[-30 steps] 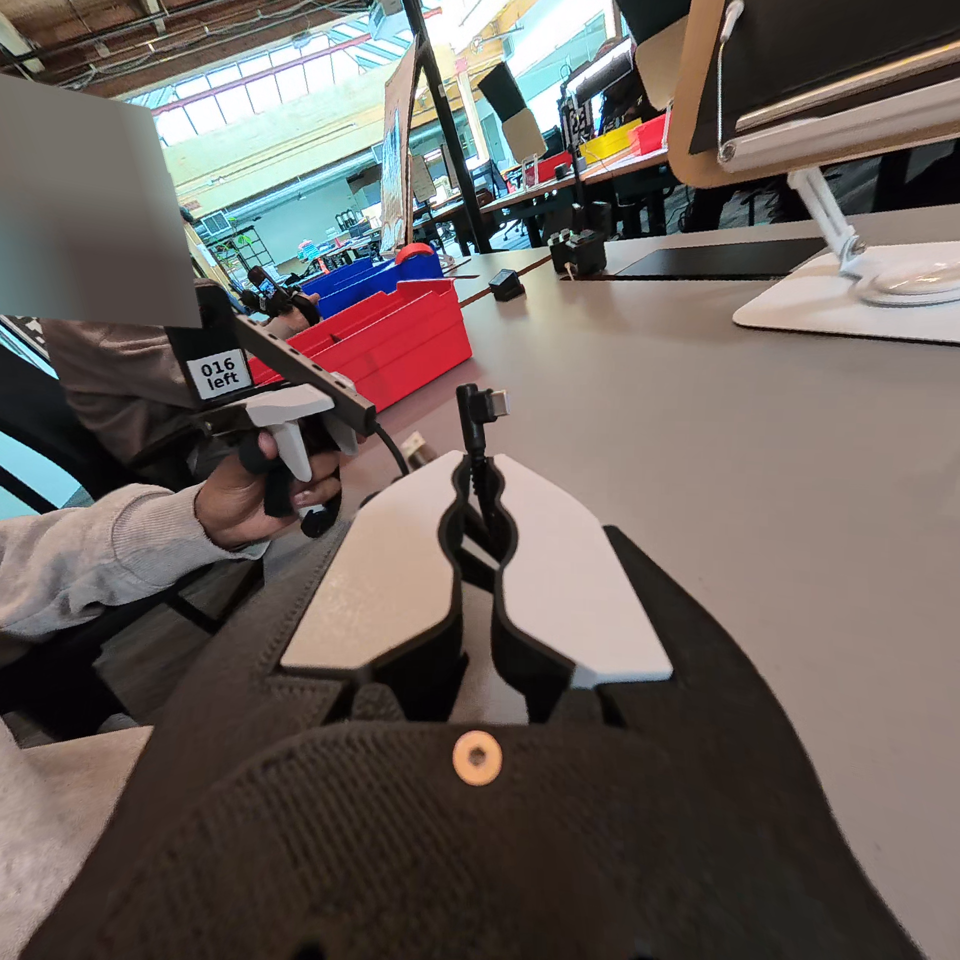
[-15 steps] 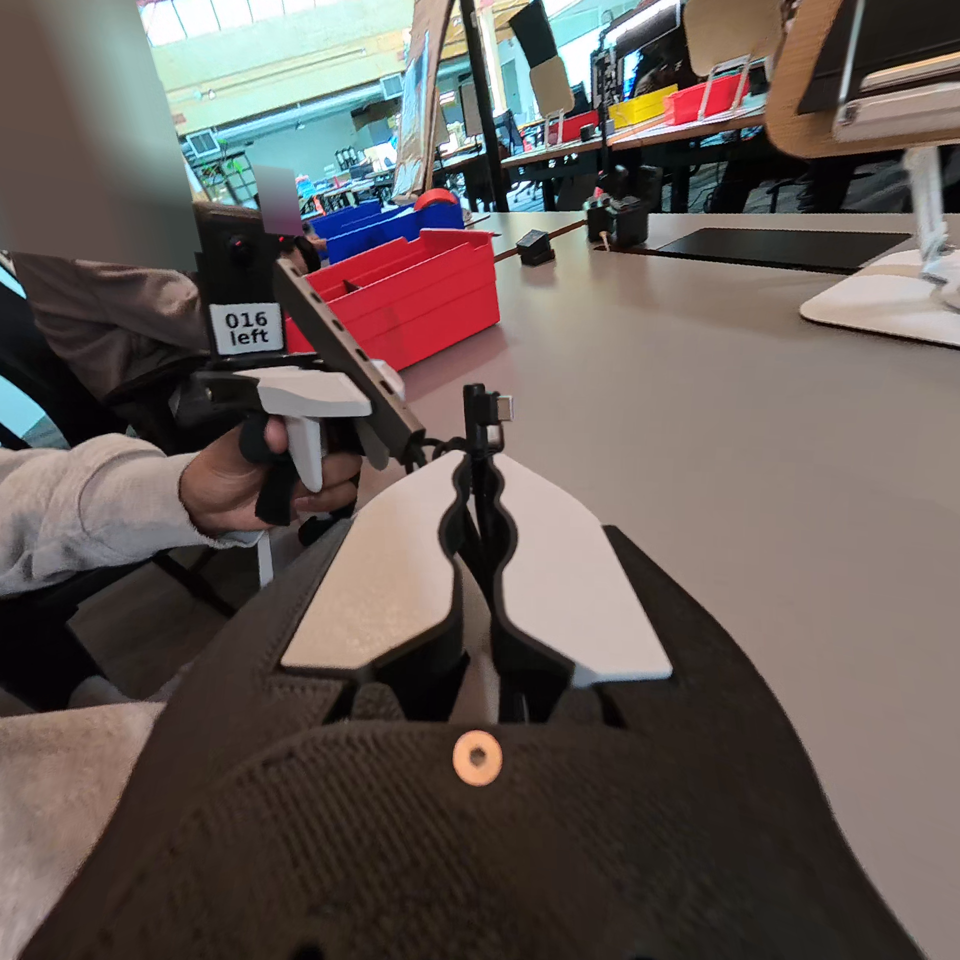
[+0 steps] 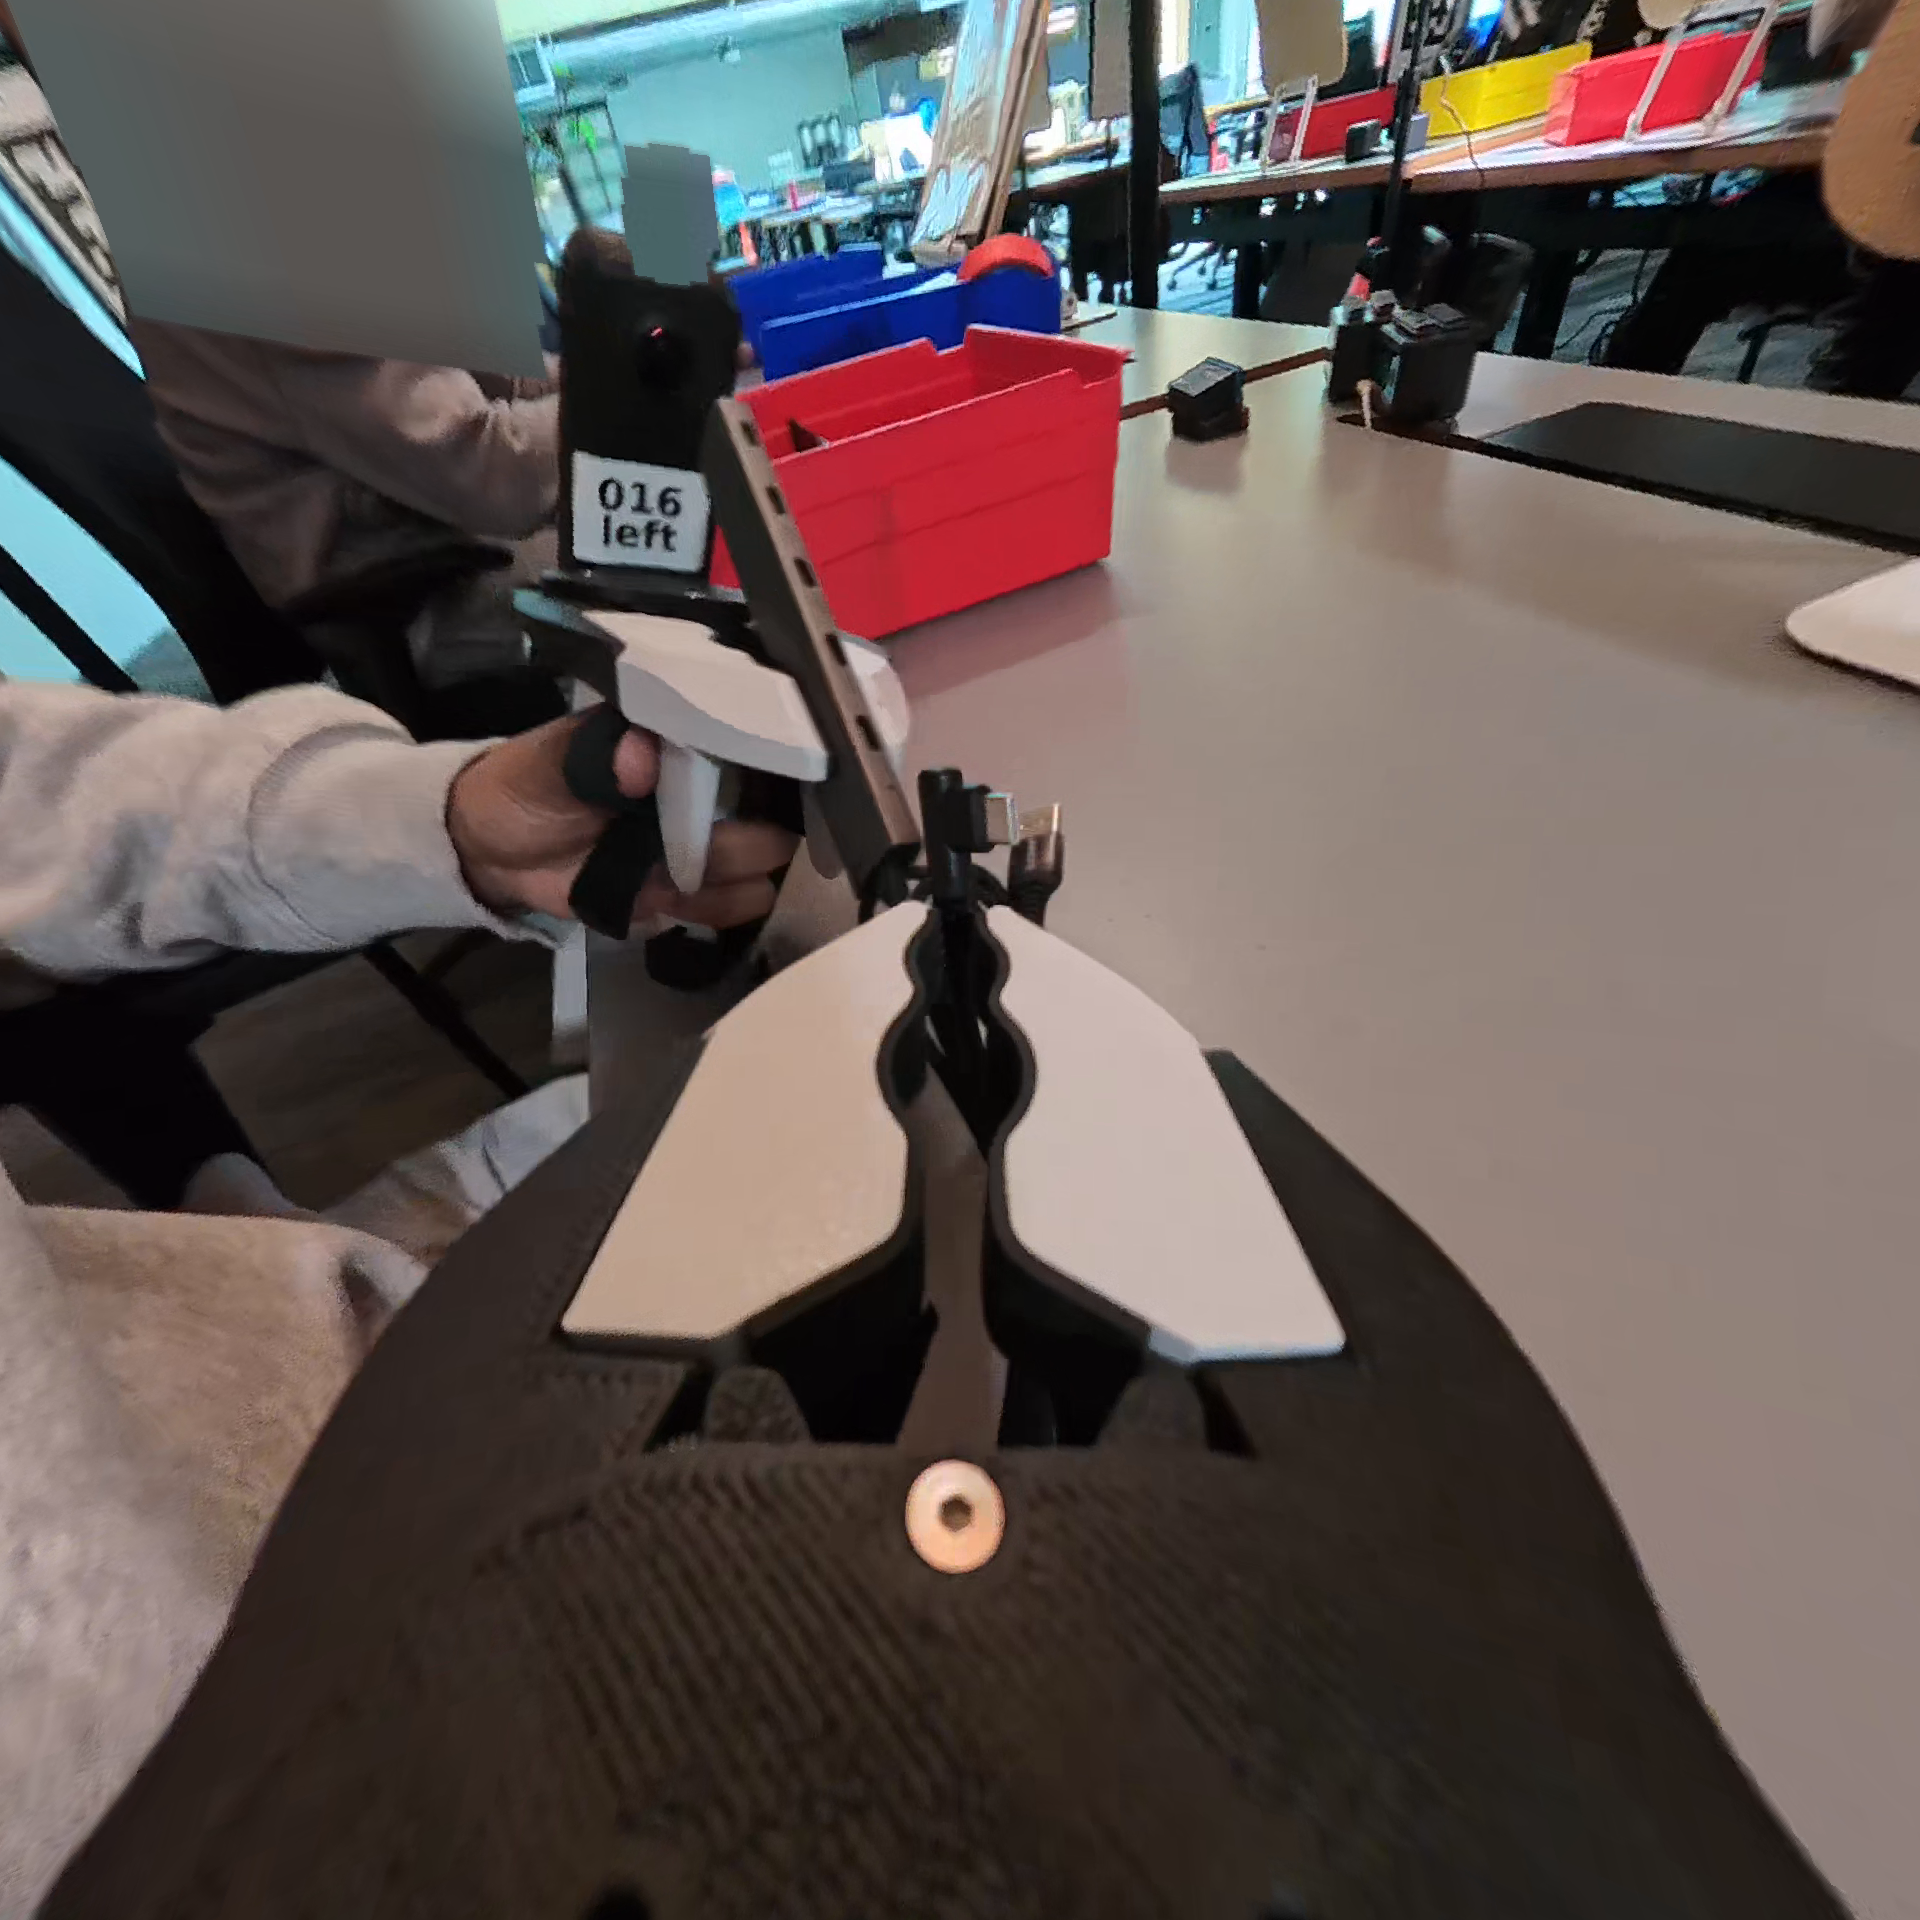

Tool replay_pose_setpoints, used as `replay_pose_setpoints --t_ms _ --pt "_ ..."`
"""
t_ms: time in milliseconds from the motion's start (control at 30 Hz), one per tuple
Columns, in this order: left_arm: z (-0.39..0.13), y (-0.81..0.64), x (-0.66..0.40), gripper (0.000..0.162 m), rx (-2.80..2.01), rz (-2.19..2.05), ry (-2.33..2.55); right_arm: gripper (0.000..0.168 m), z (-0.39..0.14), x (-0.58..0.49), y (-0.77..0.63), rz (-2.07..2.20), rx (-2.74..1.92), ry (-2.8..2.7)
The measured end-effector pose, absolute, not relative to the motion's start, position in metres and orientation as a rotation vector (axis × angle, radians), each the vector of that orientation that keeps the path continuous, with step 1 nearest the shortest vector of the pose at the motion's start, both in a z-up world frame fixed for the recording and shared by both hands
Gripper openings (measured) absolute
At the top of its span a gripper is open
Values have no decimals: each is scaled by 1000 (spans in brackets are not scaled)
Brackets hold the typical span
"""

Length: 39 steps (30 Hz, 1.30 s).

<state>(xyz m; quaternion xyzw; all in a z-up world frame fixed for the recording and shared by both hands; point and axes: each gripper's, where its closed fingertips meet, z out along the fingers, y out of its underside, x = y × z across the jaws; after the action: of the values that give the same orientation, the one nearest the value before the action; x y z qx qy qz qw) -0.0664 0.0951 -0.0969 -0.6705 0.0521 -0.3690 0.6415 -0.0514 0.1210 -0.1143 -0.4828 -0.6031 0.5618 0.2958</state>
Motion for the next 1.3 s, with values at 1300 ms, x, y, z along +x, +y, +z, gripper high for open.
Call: replay_pose_setpoints --t_ms 1300 --pt "-133 104 -93 9 -1746 -870 -88 22 -157 -40 98 295 -482 -1940"
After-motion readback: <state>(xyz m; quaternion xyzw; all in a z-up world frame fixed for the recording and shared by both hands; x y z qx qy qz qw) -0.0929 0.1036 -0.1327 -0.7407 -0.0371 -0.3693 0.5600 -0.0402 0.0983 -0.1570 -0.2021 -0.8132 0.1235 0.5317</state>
